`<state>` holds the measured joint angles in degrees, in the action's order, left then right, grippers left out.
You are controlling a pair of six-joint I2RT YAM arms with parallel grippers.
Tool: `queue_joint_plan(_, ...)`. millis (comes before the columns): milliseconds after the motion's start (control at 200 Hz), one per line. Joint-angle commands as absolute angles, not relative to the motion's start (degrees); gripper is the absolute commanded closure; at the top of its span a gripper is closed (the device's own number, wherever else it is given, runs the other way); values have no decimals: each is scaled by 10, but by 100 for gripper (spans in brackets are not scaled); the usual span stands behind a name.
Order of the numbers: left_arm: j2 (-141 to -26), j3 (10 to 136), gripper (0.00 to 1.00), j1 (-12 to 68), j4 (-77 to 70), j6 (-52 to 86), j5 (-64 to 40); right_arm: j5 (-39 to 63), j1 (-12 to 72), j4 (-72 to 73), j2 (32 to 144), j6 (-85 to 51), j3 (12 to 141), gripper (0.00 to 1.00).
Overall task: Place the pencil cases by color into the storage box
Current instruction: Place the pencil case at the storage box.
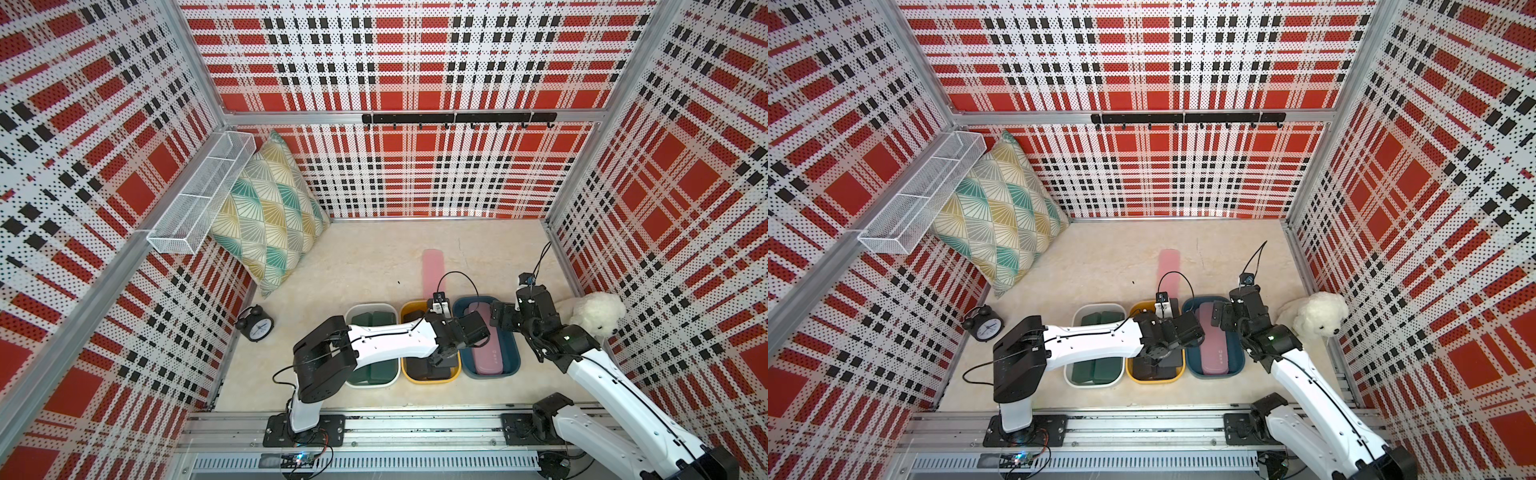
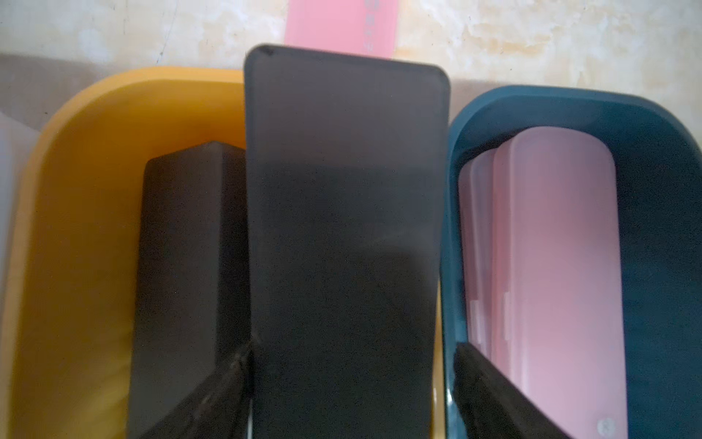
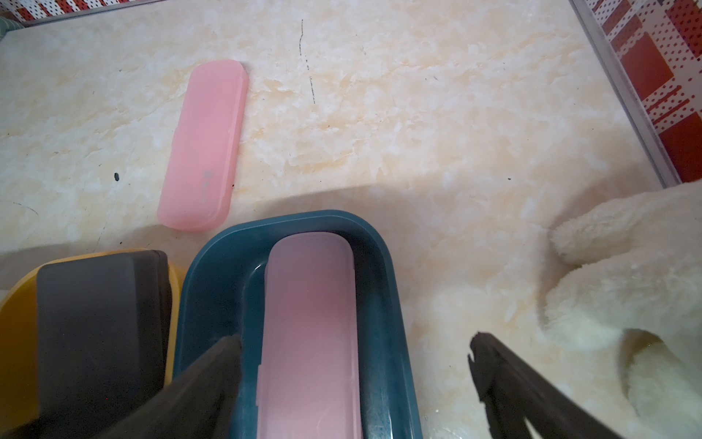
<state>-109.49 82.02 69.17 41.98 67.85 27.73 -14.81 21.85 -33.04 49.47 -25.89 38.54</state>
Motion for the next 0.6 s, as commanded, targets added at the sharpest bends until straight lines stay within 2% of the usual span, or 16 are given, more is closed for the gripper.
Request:
queue_joint_plan(0,-1106,843,16,699,419,676,287,-144,213,-317,492,-253,381,0)
queue_joint_plan(591,-1088,866,16,703,462,683,312,-139,208,-314,499,-251,381,0)
